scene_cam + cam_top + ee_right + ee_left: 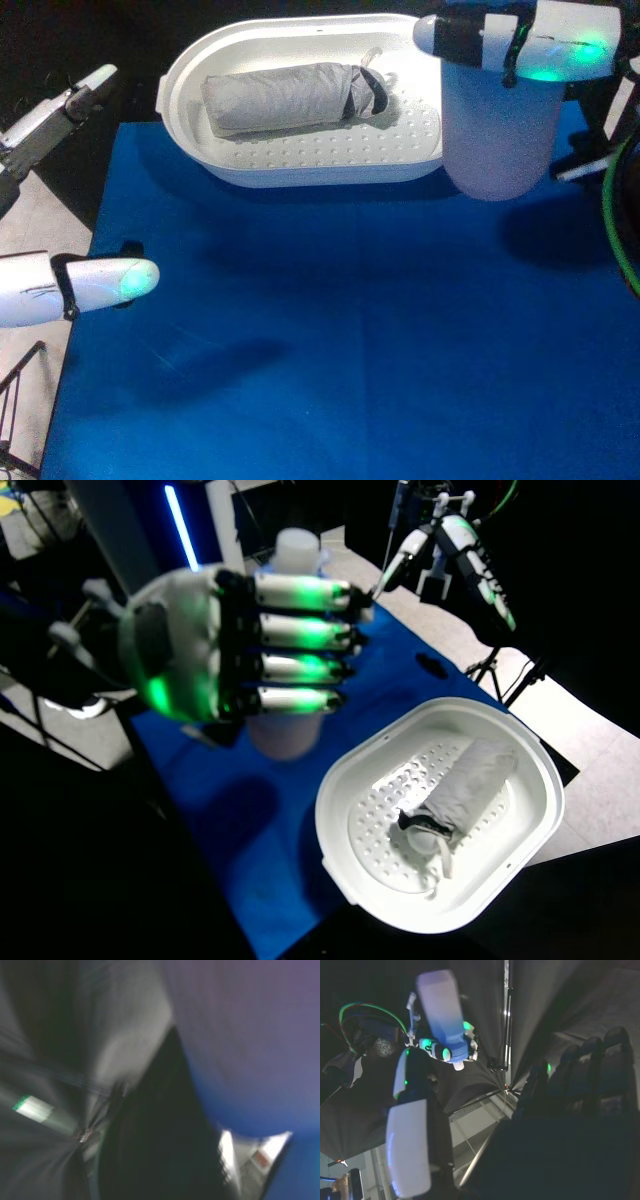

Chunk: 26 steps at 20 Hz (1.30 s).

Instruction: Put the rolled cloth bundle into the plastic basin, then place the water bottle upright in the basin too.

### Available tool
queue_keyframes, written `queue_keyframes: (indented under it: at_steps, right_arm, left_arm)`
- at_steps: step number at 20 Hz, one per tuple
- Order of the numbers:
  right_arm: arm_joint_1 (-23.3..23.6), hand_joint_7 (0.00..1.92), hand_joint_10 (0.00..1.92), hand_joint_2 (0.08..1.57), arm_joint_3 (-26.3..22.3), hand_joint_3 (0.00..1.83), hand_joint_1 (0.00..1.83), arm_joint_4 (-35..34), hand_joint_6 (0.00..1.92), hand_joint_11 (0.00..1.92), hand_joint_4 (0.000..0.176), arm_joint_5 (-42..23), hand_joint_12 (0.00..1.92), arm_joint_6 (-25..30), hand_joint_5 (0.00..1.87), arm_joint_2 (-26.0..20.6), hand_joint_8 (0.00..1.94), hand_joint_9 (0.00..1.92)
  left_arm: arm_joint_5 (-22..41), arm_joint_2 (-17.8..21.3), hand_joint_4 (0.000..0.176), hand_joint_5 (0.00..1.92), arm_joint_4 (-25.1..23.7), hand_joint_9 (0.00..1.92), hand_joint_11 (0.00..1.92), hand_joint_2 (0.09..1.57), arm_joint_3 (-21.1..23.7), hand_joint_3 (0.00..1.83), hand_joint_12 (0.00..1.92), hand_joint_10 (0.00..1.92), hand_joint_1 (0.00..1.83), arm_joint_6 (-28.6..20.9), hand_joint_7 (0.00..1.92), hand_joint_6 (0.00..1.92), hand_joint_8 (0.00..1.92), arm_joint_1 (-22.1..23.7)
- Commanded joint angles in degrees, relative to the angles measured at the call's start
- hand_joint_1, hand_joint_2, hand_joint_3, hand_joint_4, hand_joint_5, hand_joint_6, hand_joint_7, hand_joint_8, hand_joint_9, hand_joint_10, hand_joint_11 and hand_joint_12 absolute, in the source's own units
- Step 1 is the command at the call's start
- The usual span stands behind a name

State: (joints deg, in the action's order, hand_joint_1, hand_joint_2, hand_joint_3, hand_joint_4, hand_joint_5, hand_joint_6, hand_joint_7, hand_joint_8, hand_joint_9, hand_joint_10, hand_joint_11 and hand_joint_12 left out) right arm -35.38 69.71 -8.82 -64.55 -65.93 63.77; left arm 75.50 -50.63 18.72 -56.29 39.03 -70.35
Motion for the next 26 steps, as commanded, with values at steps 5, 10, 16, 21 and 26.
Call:
queue_keyframes:
  at_steps: [5, 10, 16, 21, 26]
  right_arm:
    - [5.47, 1.05, 1.92, 1.32, 5.91, 0.0, 0.98, -3.29, 1.55, 1.39, 0.0, -1.84, 1.92, 0.65, 0.63, 3.54, 1.94, 1.31]
    - [6.99, 1.1, 1.92, 1.32, 13.19, 0.0, 0.95, -6.87, 1.54, 1.4, 0.0, 3.59, 1.92, 0.68, 0.64, 9.34, 1.94, 1.34]
    - [7.11, 1.1, 1.92, 1.39, 20.34, 0.0, 0.78, -8.0, 1.73, 1.37, 0.092, 5.6, 1.92, 1.03, 0.52, 14.44, 1.94, 1.33]
    - [7.1, 0.8, 1.92, 1.36, 21.01, 0.0, 0.81, -7.94, 1.65, 1.19, 0.088, 5.59, 1.92, 1.03, 0.56, 14.54, 1.94, 1.11]
    - [7.04, 0.77, 1.8, 1.4, 21.04, 0.0, 0.78, -7.94, 1.7, 1.01, 0.067, 5.6, 1.89, 1.04, 0.5, 14.52, 1.62, 1.0]
  left_arm:
    - [6.49, -0.8, 0.176, 0.0, -0.47, 0.0, 0.0, 0.87, -0.84, 0.01, 0.0, 0.0, 0.66, -1.39, 0.0, 0.0, 0.0, 0.45]
    - [6.49, -1.46, 0.176, 0.0, -0.98, 0.0, 0.0, 0.92, -1.62, 0.02, 0.0, 0.0, 0.59, -2.38, 0.0, 0.0, 0.0, 0.46]
    - [7.44, -2.83, 0.176, 0.0, -1.51, 0.0, 0.0, 0.91, -3.12, 0.0, 0.0, 0.0, 0.58, -4.02, 0.0, 0.0, 0.0, 0.47]
    - [7.67, -3.48, 0.176, 0.0, -1.92, 0.0, 0.0, 0.9, -3.58, 0.0, 0.0, 0.0, 0.58, -4.73, 0.0, 0.0, 0.0, 0.51]
    - [7.75, -3.55, 0.176, 0.0, -1.97, 0.0, 0.0, 0.89, -3.51, 0.0, 0.0, 0.0, 0.62, -4.98, 0.0, 0.0, 0.0, 0.5]
